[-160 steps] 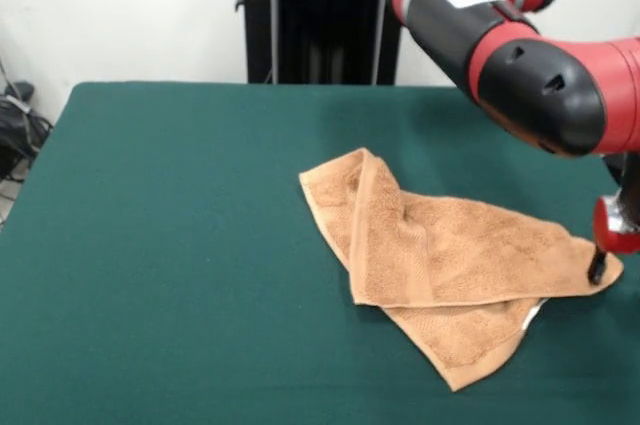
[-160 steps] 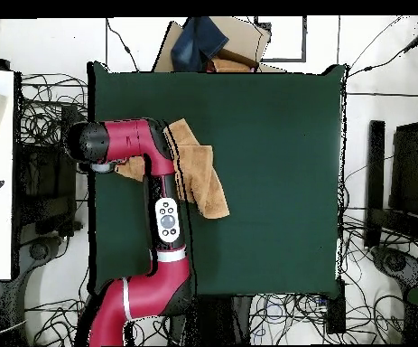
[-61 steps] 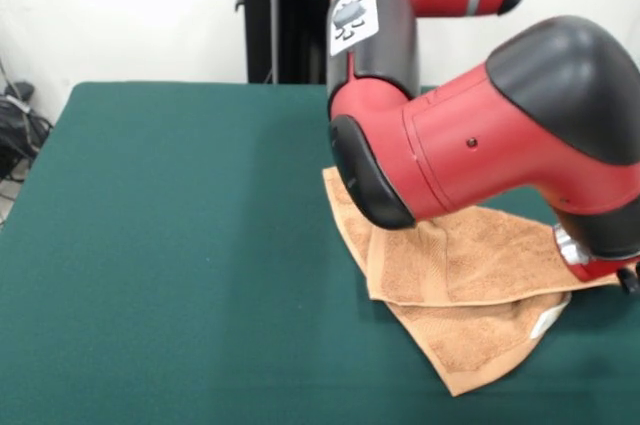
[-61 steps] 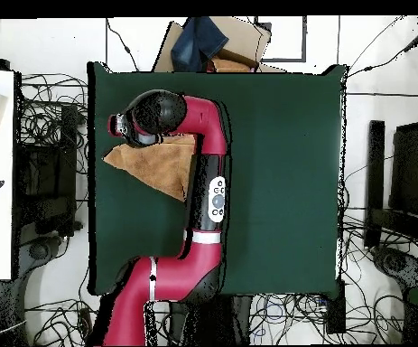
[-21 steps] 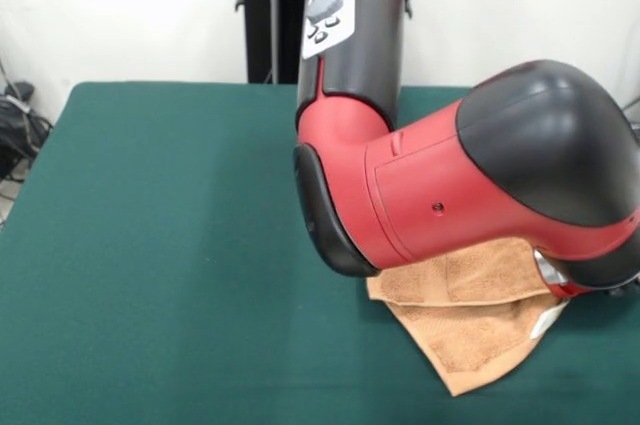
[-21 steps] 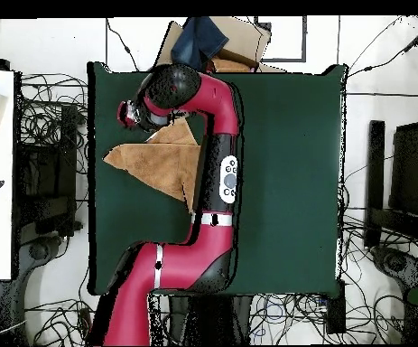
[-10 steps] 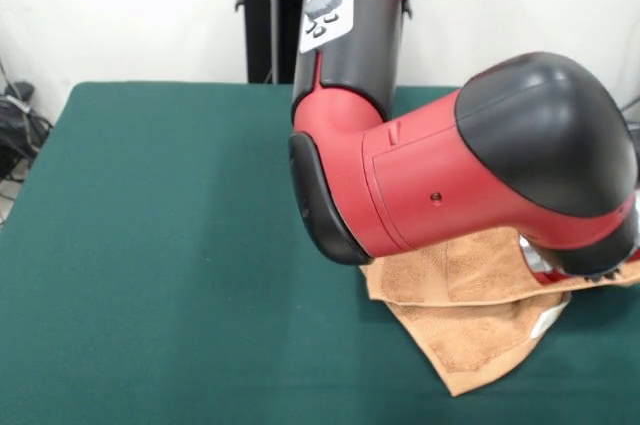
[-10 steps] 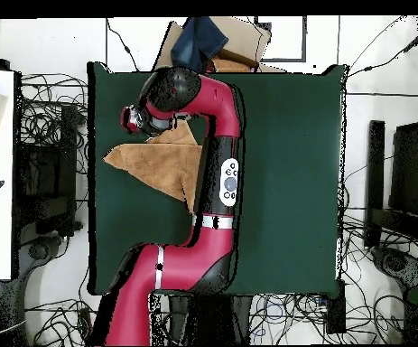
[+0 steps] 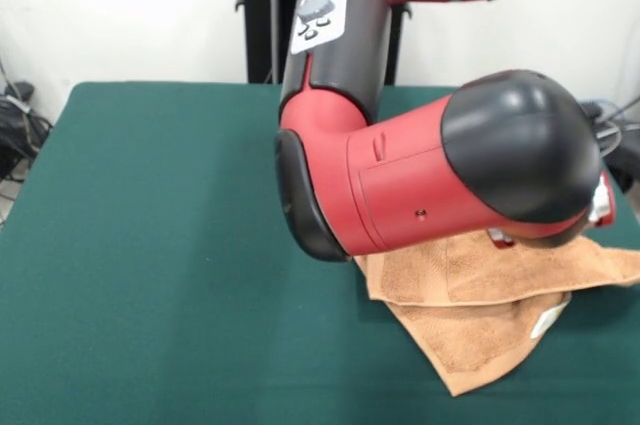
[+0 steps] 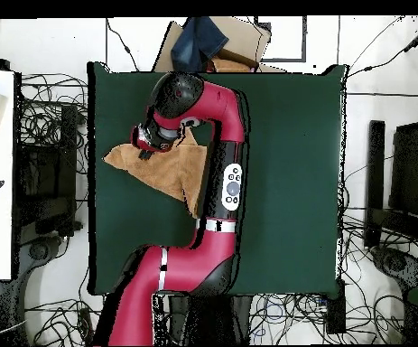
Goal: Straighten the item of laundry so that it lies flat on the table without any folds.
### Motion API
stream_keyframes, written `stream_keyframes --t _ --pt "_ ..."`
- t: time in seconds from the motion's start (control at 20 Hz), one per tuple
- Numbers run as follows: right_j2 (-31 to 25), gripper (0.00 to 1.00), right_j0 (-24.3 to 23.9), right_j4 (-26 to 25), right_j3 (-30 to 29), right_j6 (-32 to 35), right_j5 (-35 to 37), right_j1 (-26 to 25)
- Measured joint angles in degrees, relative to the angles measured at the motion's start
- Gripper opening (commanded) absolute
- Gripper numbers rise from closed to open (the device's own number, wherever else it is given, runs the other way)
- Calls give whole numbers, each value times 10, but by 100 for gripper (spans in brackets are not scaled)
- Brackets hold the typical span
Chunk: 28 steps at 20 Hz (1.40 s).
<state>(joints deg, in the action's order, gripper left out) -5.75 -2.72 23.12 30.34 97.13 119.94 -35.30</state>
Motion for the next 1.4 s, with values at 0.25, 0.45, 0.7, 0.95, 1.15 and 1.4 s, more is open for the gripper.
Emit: stream_keyframes --t 0.25,0.45,0.7,0.95,1.15,1.4 --pt "0 0 -6 -16 -9 0 6 12" --pt "0 0 -6 -26 -20 0 -6 27" --pt "0 0 -5 -36 -20 0 -37 34" --pt "0 0 -5 -39 -20 0 -62 35" --pt "0 0 -5 -41 -23 0 -63 38" --pt "0 0 -6 -42 -33 0 -63 44"
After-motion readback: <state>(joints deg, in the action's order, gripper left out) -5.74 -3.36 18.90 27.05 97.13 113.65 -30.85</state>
